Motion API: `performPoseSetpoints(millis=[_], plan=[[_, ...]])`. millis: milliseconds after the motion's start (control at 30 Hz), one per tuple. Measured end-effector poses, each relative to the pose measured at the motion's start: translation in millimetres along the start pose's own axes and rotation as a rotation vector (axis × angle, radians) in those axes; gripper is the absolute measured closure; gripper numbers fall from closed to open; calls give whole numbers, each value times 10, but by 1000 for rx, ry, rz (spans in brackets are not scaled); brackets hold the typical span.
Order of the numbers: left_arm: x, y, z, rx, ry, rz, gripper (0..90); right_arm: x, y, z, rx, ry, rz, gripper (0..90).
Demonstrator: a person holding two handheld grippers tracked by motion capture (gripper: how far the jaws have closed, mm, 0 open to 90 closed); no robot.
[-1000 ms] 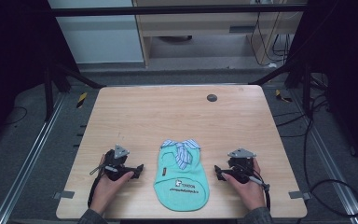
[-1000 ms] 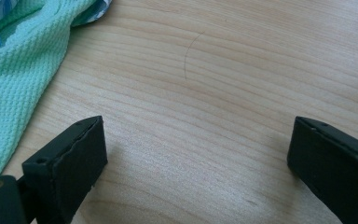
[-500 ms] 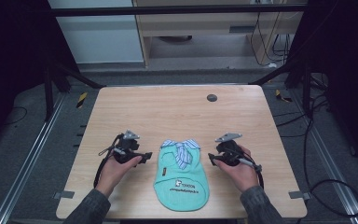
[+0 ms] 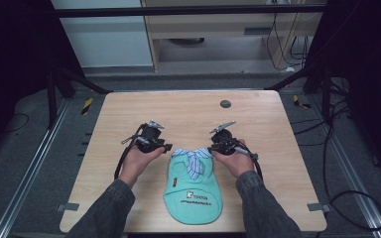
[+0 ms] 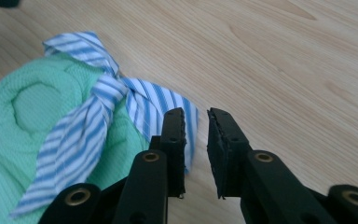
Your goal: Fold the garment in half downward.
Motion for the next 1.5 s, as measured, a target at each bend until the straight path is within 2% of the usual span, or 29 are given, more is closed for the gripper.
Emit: performPoseSetpoints(millis=[167,233,433,533,800,933,1100,1133,1267,1500], plan=[[130,-8,-36,3,10,28,603,98,-45,9,0,-11,2,761],[208,21,-78,21,12,59,592,156,-59,8,9,-15,12,730],[307,54,-147,22,25,91,535,252,-40,-21,37,-18,34,654],[332,71,-147,23,23,101,536,292,-22,-16,41,-17,44,623],[397,142,-172,23,41,127,601,376,10,39,45,-22,69,598],[404,153,-187,28,44,119,632,380,25,37,34,-22,76,594],[403,159,-213,44,54,118,690,392,40,59,32,-24,83,629],[404,161,-223,50,59,115,709,391,43,75,19,-33,78,679],[411,165,-239,63,60,96,777,391,53,107,4,-42,82,778],[414,167,-236,69,67,86,842,388,54,127,-7,-46,83,818]])
Point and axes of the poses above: each handheld gripper's, and its own axes: x roughly forward along the jaws, y roughly out of its underside, z roughly to its left, the point moved 9 cm from there along x, roughly forward along the jaws, and after that the axes turned 3 degrees about -y, right-handed, at the moved point
